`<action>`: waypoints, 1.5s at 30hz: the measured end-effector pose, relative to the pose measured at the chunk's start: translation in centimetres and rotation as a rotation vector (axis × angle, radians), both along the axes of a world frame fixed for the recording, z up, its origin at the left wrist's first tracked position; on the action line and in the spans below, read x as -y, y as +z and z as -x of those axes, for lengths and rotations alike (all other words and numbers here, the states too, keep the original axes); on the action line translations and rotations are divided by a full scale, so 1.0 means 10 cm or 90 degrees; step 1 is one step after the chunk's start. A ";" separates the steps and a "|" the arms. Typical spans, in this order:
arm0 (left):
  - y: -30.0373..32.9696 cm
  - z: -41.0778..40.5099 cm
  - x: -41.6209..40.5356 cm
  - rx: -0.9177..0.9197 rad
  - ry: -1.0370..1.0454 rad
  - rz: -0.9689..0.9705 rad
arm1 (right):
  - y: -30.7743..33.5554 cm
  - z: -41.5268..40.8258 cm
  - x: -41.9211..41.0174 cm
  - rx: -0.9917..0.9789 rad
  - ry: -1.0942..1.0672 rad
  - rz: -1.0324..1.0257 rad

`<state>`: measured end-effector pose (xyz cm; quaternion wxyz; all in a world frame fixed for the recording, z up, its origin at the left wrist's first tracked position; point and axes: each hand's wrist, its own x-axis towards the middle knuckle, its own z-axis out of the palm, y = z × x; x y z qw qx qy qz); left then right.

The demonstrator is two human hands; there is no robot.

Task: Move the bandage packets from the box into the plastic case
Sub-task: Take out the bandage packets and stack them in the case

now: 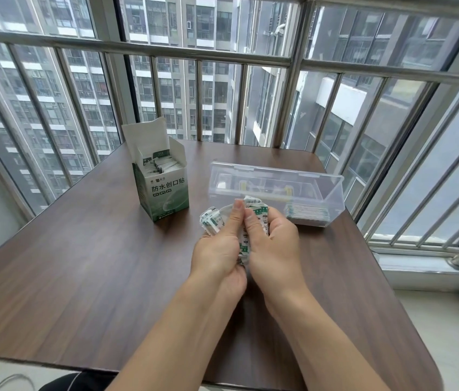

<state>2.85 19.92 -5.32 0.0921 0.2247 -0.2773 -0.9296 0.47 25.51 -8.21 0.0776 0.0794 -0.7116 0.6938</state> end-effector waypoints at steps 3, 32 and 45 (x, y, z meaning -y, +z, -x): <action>-0.03 0.00 -0.01 -0.013 0.017 0.040 | -0.03 0.02 -0.01 -0.023 -0.040 -0.044; -0.12 -0.16 0.04 -0.109 -0.188 0.147 | 0.29 0.05 -0.22 0.009 0.042 -0.221; -0.12 -0.13 0.09 -0.058 -0.168 0.214 | 0.09 0.00 -0.13 0.102 0.012 0.193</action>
